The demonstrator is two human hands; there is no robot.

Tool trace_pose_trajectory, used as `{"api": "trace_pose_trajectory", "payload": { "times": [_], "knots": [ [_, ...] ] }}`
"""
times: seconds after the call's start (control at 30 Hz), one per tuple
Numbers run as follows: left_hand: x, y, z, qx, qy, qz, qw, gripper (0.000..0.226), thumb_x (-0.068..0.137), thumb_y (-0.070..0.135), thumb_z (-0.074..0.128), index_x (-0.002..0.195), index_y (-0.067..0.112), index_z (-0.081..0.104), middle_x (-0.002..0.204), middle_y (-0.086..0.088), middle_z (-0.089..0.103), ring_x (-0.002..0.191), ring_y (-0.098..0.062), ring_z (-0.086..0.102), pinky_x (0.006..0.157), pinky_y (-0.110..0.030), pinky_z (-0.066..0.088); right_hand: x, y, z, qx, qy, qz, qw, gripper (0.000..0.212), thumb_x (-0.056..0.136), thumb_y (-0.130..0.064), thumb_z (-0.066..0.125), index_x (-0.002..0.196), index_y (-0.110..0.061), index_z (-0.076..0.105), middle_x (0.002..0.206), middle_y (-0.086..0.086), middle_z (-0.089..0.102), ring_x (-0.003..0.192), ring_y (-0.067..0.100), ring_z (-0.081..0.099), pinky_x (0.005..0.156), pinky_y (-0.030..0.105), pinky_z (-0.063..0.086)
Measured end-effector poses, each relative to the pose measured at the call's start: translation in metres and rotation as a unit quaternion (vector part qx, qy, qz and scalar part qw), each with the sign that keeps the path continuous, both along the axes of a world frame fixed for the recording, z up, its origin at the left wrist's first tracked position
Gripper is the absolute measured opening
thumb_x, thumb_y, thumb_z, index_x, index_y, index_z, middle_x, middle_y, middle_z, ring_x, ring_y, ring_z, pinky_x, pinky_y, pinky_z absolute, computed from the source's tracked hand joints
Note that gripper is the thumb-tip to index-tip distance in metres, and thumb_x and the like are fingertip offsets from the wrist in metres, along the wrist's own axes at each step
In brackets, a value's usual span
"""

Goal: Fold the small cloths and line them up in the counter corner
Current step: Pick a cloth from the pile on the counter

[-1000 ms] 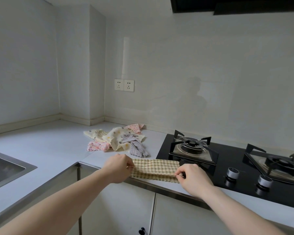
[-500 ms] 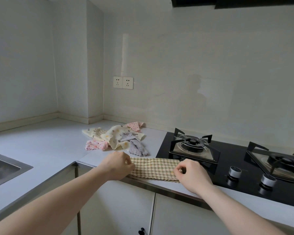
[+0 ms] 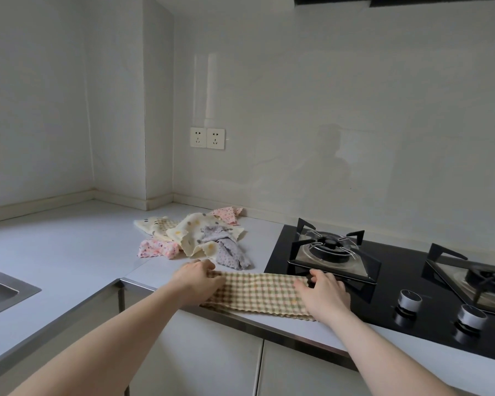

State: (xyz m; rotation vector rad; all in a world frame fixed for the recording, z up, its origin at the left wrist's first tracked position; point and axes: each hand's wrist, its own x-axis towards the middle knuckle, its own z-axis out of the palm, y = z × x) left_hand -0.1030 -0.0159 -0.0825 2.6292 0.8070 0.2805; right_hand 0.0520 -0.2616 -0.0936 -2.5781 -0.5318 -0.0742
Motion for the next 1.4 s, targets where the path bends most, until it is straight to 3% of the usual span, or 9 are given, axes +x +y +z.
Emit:
{"api": "trace_pose_trajectory", "payload": {
  "times": [0.23, 0.43, 0.6, 0.7, 0.8, 0.9, 1.0, 1.23, 1.4],
  "knots": [
    [0.006, 0.017, -0.022, 0.009, -0.091, 0.028, 0.995, 0.038, 0.093, 0.059, 0.052, 0.119, 0.034, 0.067, 0.134, 0.006, 0.060, 0.127, -0.019, 0.050, 0.107, -0.037, 0.040, 0.015, 0.006, 0.003, -0.010, 0.035, -0.003, 0.999, 0.049, 0.095, -0.063, 0.046, 0.137, -0.039, 0.054, 0.146, 0.000, 0.051, 0.137, 0.028, 0.043, 0.114, 0.043, 0.033],
    [0.008, 0.014, -0.030, 0.045, -0.127, 0.029, 0.990, 0.025, 0.093, 0.050, 0.049, 0.108, 0.035, 0.063, 0.126, 0.009, 0.062, 0.118, -0.018, 0.053, 0.101, -0.036, 0.040, 0.017, 0.011, 0.000, -0.005, 0.011, -0.020, 1.000, 0.046, 0.092, -0.064, 0.051, 0.129, -0.039, 0.058, 0.138, -0.005, 0.058, 0.132, 0.024, 0.049, 0.112, 0.043, 0.037],
    [0.007, 0.013, -0.029, 0.042, -0.128, 0.031, 0.990, 0.015, 0.093, 0.039, 0.048, 0.099, 0.030, 0.058, 0.123, 0.007, 0.062, 0.114, -0.020, 0.051, 0.098, -0.036, 0.041, 0.016, 0.011, 0.002, 0.010, 0.033, -0.027, 0.999, 0.029, 0.090, -0.061, 0.057, 0.108, -0.040, 0.066, 0.122, -0.010, 0.065, 0.123, 0.023, 0.053, 0.109, 0.043, 0.039],
    [0.006, 0.013, -0.029, 0.034, -0.125, 0.033, 0.991, 0.016, 0.093, 0.038, 0.048, 0.101, 0.029, 0.059, 0.123, 0.007, 0.061, 0.116, -0.020, 0.050, 0.099, -0.035, 0.040, 0.014, 0.010, 0.004, 0.022, 0.046, -0.024, 0.998, 0.021, 0.090, -0.058, 0.061, 0.099, -0.040, 0.065, 0.110, -0.014, 0.066, 0.117, 0.020, 0.056, 0.108, 0.043, 0.041],
    [0.005, 0.013, -0.028, 0.021, -0.132, 0.031, 0.991, 0.017, 0.093, 0.040, 0.049, 0.102, 0.031, 0.060, 0.121, 0.008, 0.061, 0.114, -0.020, 0.051, 0.097, -0.034, 0.040, 0.018, 0.006, 0.005, 0.043, 0.062, -0.012, 0.997, 0.016, 0.094, -0.049, 0.063, 0.102, -0.035, 0.061, 0.104, -0.012, 0.064, 0.108, 0.019, 0.059, 0.103, 0.044, 0.046],
    [0.003, 0.013, -0.028, 0.008, -0.129, 0.025, 0.991, 0.019, 0.092, 0.047, 0.050, 0.102, 0.035, 0.061, 0.119, 0.008, 0.062, 0.113, -0.019, 0.052, 0.096, -0.035, 0.040, 0.023, 0.000, 0.015, 0.096, 0.100, 0.008, 0.990, 0.018, 0.096, -0.035, 0.065, 0.108, -0.023, 0.059, 0.106, -0.002, 0.065, 0.098, 0.019, 0.062, 0.089, 0.038, 0.052],
    [0.001, 0.014, -0.028, 0.009, -0.125, 0.016, 0.992, 0.021, 0.089, 0.048, 0.051, 0.101, 0.035, 0.061, 0.121, 0.008, 0.062, 0.114, -0.018, 0.052, 0.099, -0.035, 0.041, 0.023, 0.000, 0.036, 0.137, 0.108, 0.014, 0.985, 0.019, 0.094, -0.027, 0.068, 0.108, -0.018, 0.059, 0.106, 0.003, 0.064, 0.092, 0.018, 0.060, 0.075, 0.032, 0.047],
    [0.001, 0.013, -0.029, 0.024, -0.126, 0.004, 0.992, 0.021, 0.090, 0.047, 0.050, 0.105, 0.035, 0.059, 0.128, 0.008, 0.060, 0.119, -0.020, 0.050, 0.104, -0.035, 0.038, 0.003, 0.038, 0.076, 0.190, 0.087, 0.039, 0.977, 0.026, 0.082, -0.026, 0.075, 0.103, -0.018, 0.061, 0.103, -0.003, 0.062, 0.099, 0.018, 0.059, 0.083, 0.035, 0.048],
    [0.001, 0.014, -0.031, 0.040, -0.125, -0.002, 0.991, 0.023, 0.094, 0.044, 0.045, 0.110, 0.033, 0.058, 0.131, 0.006, 0.058, 0.122, -0.021, 0.049, 0.104, -0.036, 0.037, -0.020, 0.078, 0.075, 0.223, 0.120, 0.076, 0.965, 0.022, 0.080, -0.022, 0.074, 0.098, -0.019, 0.060, 0.101, 0.005, 0.067, 0.086, 0.021, 0.067, 0.065, 0.034, 0.060]
  ]
}}
